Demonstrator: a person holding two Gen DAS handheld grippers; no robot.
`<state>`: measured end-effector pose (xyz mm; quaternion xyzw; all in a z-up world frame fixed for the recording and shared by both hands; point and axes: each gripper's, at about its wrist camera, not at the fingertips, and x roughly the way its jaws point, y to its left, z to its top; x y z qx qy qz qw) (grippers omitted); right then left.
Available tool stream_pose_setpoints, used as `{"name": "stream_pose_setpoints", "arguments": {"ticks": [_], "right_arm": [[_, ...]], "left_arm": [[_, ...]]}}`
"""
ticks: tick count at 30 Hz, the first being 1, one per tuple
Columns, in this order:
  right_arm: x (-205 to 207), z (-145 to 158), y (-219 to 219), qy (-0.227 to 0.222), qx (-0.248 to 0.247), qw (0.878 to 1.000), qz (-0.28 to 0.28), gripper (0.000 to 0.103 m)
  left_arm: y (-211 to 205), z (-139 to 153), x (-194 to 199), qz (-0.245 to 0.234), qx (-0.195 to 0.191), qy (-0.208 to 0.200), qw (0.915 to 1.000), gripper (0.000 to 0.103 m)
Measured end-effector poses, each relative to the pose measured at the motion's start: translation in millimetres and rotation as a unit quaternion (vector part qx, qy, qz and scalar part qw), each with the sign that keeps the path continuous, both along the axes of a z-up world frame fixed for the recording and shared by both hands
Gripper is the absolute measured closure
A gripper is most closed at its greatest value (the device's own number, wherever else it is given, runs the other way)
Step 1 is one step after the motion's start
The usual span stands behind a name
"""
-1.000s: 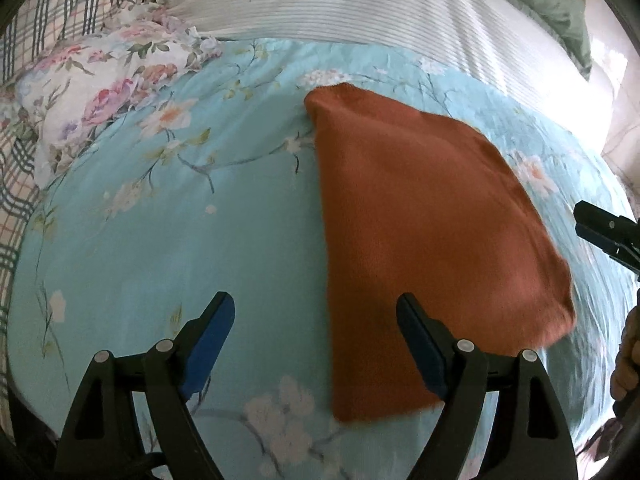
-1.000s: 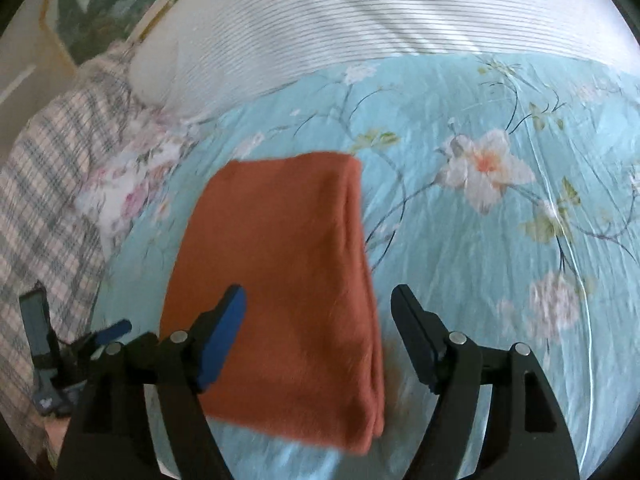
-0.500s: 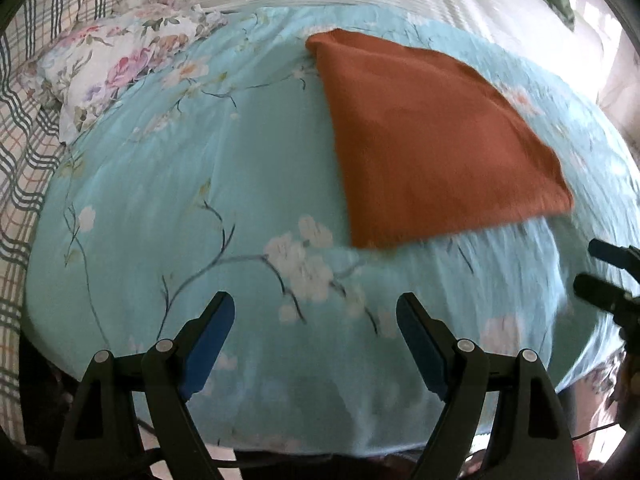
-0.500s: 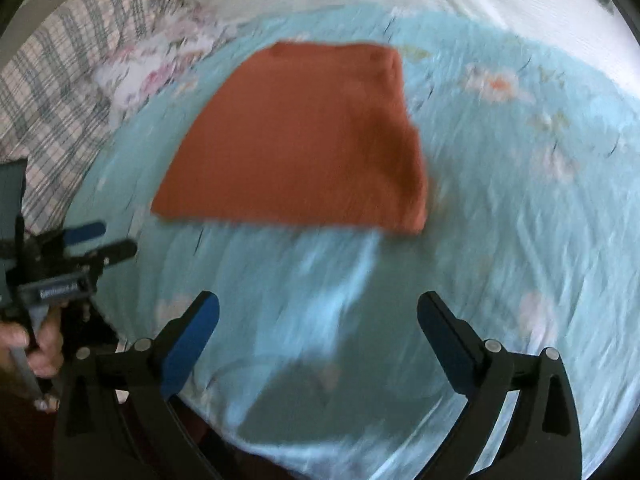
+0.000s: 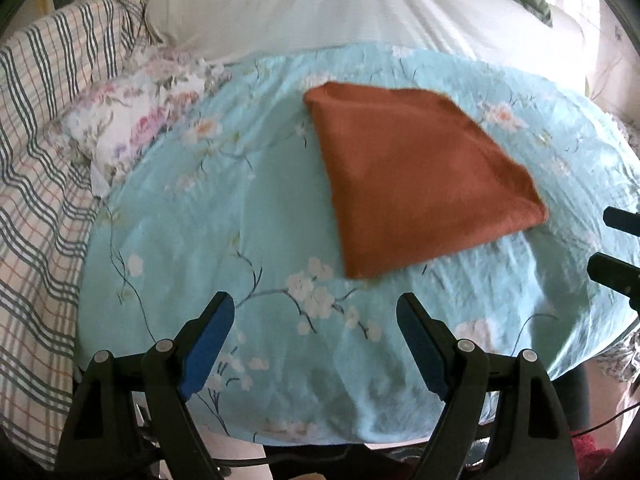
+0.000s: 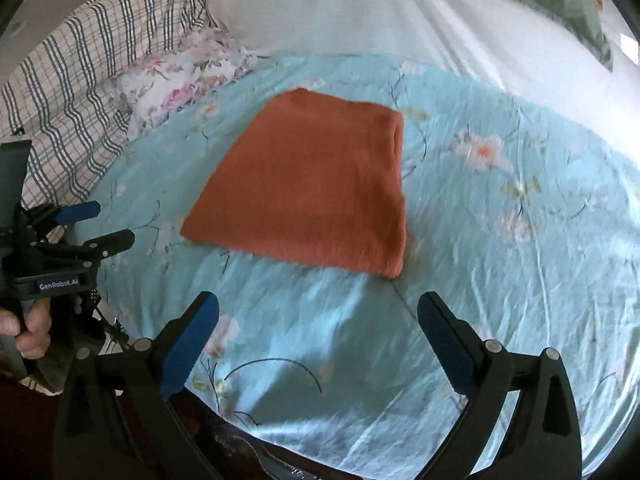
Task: Fold small clothes
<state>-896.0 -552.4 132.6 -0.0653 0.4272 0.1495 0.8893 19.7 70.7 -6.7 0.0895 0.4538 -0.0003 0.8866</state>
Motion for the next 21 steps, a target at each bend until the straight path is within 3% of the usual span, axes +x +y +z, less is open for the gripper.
{"name": "stream_pose_setpoints", "arguments": {"ticks": [11, 21], "right_arm": [[17.4, -30.2, 16.5, 0.034, -0.009, 0.999, 0.012, 0.003], [29.0, -23.3, 15.8, 0.030, 0.005, 1.000, 0.009, 0.003]], "left_arm": [[-15.1, -8.6, 14.0, -0.013, 0.013, 0.001, 0.9998, 0.019], [-14.5, -7.8, 22.5, -0.011, 0.010, -0.001, 0.9999, 0.019]]}}
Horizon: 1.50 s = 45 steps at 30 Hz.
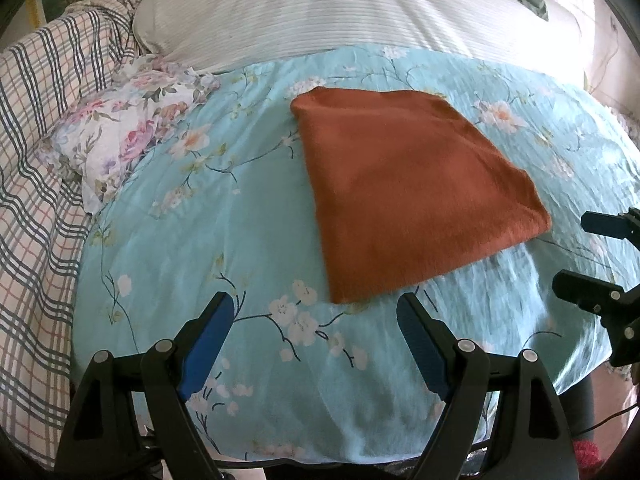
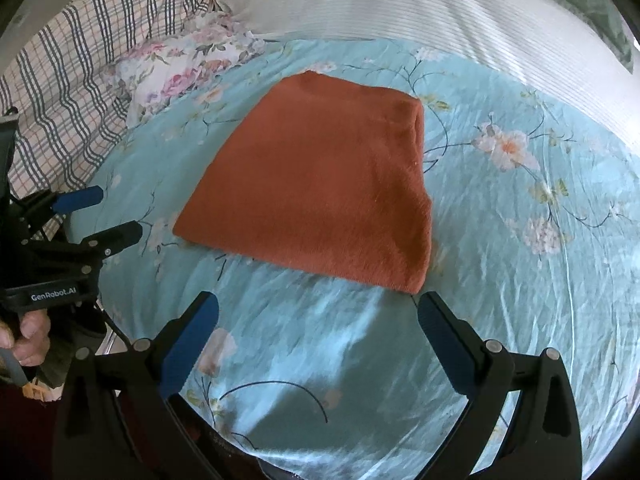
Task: Fold small clothes
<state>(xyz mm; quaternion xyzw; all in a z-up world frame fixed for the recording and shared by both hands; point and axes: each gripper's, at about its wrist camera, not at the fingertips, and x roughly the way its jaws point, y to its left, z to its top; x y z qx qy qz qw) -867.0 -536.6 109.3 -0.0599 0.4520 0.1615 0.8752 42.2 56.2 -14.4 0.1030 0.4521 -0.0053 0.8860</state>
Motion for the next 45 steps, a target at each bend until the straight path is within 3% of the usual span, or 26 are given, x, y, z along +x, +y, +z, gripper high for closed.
{"name": "stream_pose_setpoints", "arguments": {"ticks": [45], "right_arm": [[27.5, -5.3, 3.7, 0.009, 0.002, 1.000, 0.004, 0.003]], "left_arm": [[-12.0, -1.8, 20.6, -0.004, -0.010, 0.007, 0.9999, 0.019]]}}
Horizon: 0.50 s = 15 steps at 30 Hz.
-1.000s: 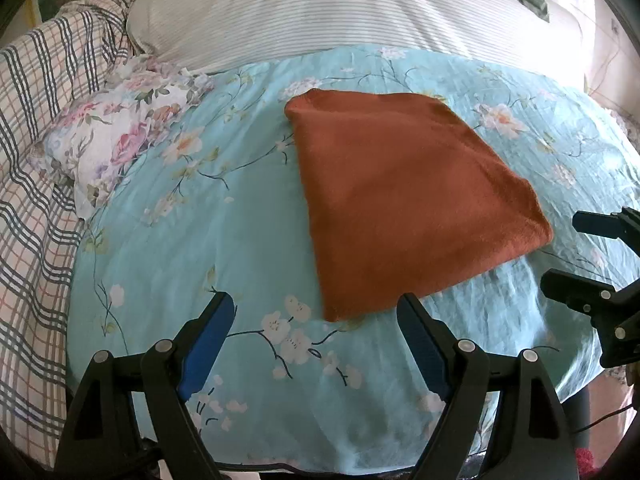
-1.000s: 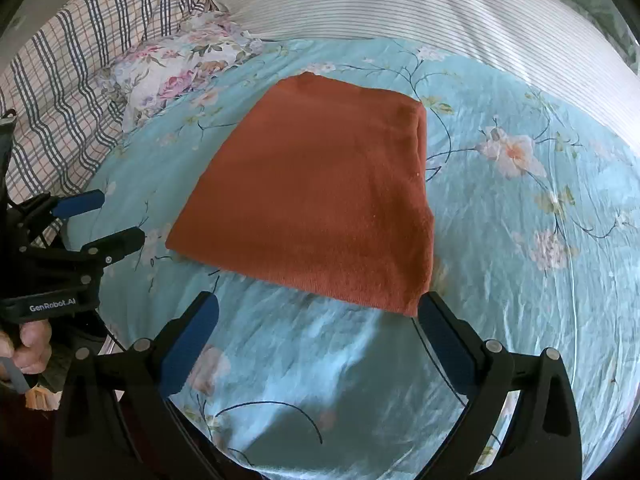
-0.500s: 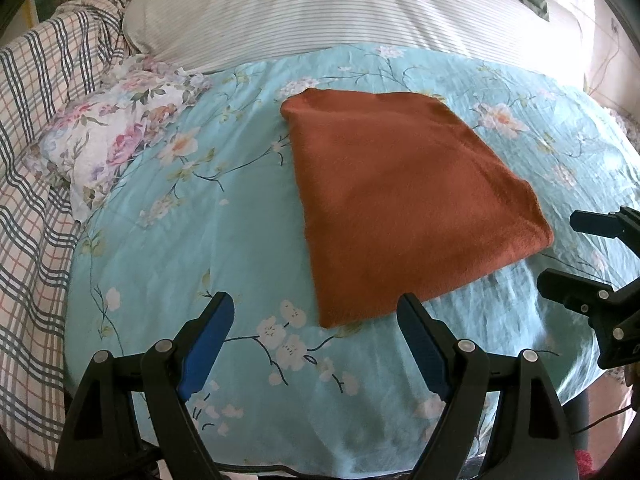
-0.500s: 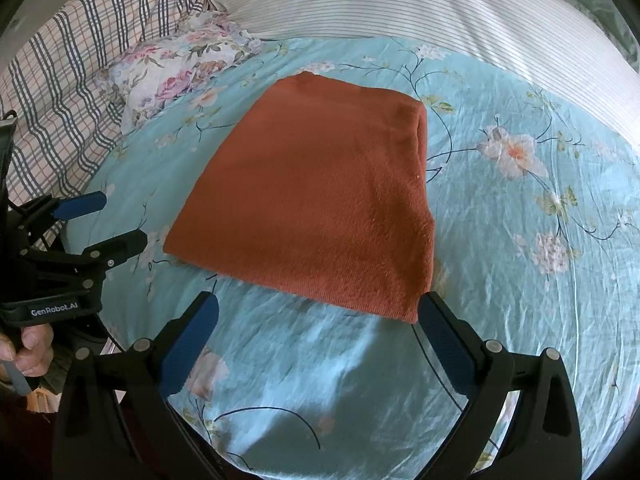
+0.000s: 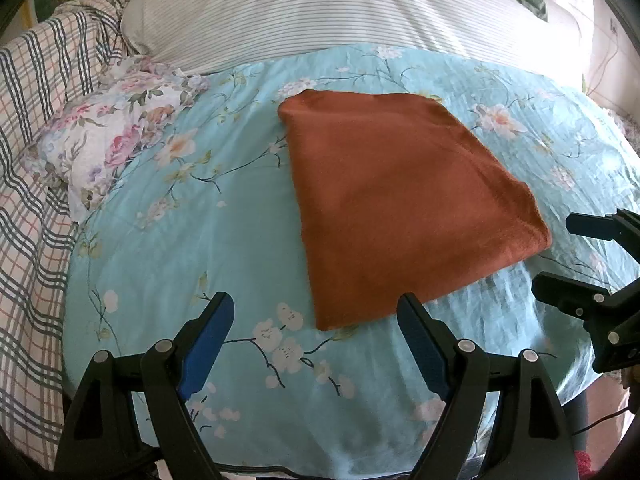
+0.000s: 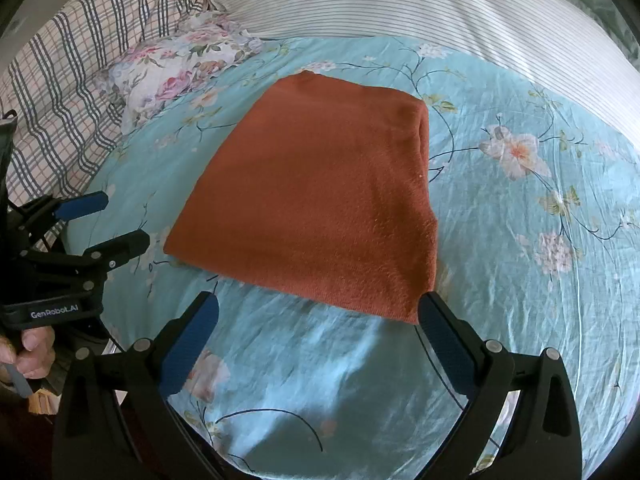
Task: Fold small clothes
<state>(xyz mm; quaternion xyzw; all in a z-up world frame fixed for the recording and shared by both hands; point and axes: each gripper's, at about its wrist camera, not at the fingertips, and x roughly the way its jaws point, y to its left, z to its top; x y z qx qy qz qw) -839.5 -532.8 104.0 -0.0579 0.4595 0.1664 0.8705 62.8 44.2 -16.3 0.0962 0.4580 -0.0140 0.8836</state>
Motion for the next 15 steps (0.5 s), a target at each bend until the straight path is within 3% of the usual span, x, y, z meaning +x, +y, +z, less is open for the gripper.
{"name": "stream_pose_setpoints", "arguments": {"ticks": [15], "right_arm": [[1.5, 0.0, -0.6, -0.001, 0.000, 1.000, -0.002, 0.003]], "left_arm": [[-2.7, 2.1, 1.4, -0.002, -0.001, -0.003, 1.0000, 0.019]]}}
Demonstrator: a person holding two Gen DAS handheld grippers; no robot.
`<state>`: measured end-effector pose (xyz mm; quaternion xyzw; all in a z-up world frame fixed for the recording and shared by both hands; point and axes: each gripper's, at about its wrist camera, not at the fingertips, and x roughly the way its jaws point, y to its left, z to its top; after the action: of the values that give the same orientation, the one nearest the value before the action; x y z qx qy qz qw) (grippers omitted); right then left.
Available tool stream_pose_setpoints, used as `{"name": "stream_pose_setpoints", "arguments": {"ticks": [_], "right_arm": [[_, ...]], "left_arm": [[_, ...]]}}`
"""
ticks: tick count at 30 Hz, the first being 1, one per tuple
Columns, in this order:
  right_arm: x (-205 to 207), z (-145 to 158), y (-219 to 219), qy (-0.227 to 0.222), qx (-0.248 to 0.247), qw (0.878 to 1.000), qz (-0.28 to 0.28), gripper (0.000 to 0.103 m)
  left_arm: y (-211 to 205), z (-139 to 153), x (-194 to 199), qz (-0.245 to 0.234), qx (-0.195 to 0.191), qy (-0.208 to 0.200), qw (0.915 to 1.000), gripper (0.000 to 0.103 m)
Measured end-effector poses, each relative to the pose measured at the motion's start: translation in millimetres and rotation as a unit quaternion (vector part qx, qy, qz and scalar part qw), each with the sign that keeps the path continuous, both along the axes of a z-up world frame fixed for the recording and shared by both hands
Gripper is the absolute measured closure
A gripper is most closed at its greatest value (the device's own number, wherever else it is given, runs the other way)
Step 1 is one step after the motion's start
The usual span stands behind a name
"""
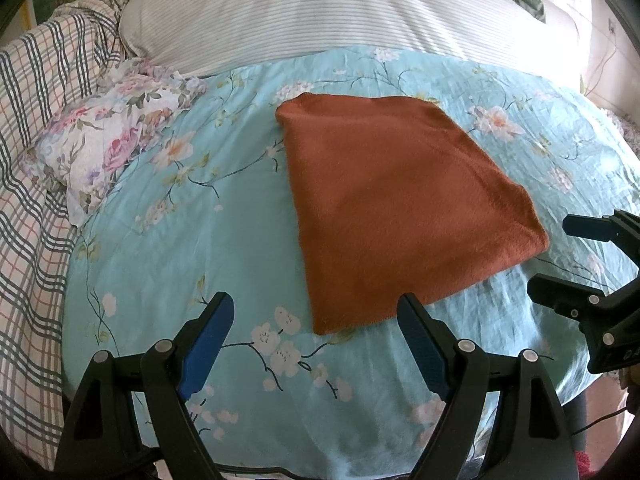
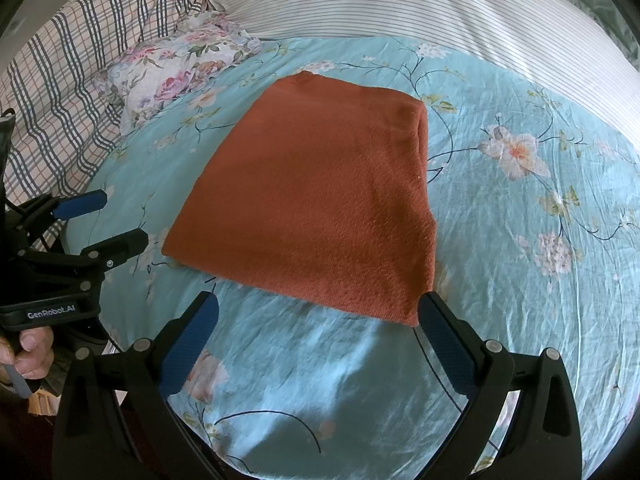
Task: Fold small clothes
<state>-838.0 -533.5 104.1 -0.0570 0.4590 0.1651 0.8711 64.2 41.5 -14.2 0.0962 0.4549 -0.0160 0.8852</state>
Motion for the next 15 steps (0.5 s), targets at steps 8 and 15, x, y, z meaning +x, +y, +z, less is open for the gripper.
{"name": "stream_pose_setpoints", "arguments": {"ticks": [8, 15], "right_arm": [[-0.1, 0.5, 0.5, -0.001, 0.001, 1.000, -0.002, 0.003], [0.1, 0.7, 0.1, -0.001, 0.000, 1.000, -0.001, 0.003]], "left_arm": [[-0.9, 2.2, 1.0, -0.001, 0.000, -0.004, 1.0000, 0.019], [-1.7, 3.0, 0.2, -0.001, 0.001, -0.005, 1.0000, 0.019]]}}
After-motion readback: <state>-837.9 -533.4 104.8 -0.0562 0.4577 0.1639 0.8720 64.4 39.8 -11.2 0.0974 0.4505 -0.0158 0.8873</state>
